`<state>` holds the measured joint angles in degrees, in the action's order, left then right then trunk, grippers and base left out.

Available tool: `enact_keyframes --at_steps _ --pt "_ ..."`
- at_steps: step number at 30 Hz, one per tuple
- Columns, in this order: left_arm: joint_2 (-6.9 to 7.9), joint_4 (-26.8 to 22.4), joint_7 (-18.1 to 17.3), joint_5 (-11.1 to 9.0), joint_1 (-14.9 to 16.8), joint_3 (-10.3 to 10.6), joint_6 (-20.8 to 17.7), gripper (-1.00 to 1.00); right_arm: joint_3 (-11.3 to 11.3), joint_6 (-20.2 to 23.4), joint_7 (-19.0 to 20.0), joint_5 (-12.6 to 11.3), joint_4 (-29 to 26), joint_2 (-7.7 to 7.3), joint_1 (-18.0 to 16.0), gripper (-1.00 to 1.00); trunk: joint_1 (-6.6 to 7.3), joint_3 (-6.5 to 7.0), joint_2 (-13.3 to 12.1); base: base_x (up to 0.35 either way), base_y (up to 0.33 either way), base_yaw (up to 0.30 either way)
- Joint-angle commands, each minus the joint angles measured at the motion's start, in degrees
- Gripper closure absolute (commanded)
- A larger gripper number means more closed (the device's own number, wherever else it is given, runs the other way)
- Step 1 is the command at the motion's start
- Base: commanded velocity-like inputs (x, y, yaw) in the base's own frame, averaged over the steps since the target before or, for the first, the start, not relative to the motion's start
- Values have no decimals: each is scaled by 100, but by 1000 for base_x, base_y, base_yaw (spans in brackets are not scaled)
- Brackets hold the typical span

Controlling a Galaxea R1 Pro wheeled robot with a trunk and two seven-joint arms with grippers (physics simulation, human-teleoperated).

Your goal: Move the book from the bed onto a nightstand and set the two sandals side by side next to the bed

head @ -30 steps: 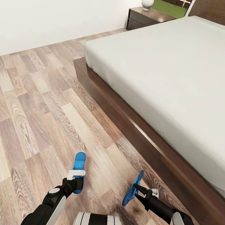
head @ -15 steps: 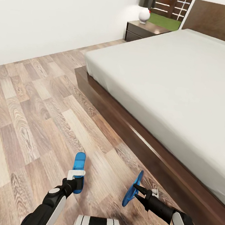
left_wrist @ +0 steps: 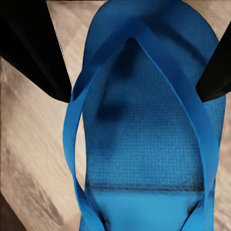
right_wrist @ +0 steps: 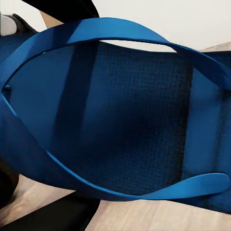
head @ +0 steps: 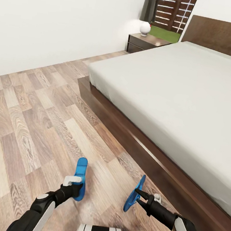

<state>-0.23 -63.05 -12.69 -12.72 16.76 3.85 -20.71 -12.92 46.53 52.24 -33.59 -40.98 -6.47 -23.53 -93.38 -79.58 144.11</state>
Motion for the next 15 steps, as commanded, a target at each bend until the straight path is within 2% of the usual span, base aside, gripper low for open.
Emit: enact_keyframes --at_steps 1,3,5,7,8,9,10,12,15 --pt "133 54 -313 -68 -8 -4 -42 100 -8 20 10 12 9 -1 -2 100 3 19 0 0 0 0" --pt "342 249 -923 -90 -17 -2 -40 100 -8 16 7 34 100 -2 -2 100 8 64 -3 0 0 0" --pt "442 420 -1357 -94 -20 -6 -33 100 -2 11 2 121 300 -2 -2 100 14 108 -6 0 0 0" --pt "510 628 -1809 -92 -22 -29 -26 100 10 -176 1 437 707 -3 -2 100 19 152 -8 0 0 0" --pt "525 694 -1959 -89 -23 -43 -22 100 13 -430 3 675 925 -3 -2 100 21 174 -10 0 0 0" --pt "537 752 -2094 -85 -23 -54 -17 100 15 -974 7 1085 1256 -5 -2 100 24 196 -11 0 0 0" --pt "540 764 -2122 -85 -23 -53 -16 100 16 -1181 8 1219 1365 -4 -2 100 26 219 -12 0 0 0" --pt "547 808 -2198 -82 -24 -47 -7 100 17 -2143 17 1752 1925 -7 -2 100 32 263 -15 0 0 0" --pt "543 933 -2220 -82 -24 -44 11 100 18 -2743 29 2000 2491 -19 -2 100 39 329 -19 0 0 0"
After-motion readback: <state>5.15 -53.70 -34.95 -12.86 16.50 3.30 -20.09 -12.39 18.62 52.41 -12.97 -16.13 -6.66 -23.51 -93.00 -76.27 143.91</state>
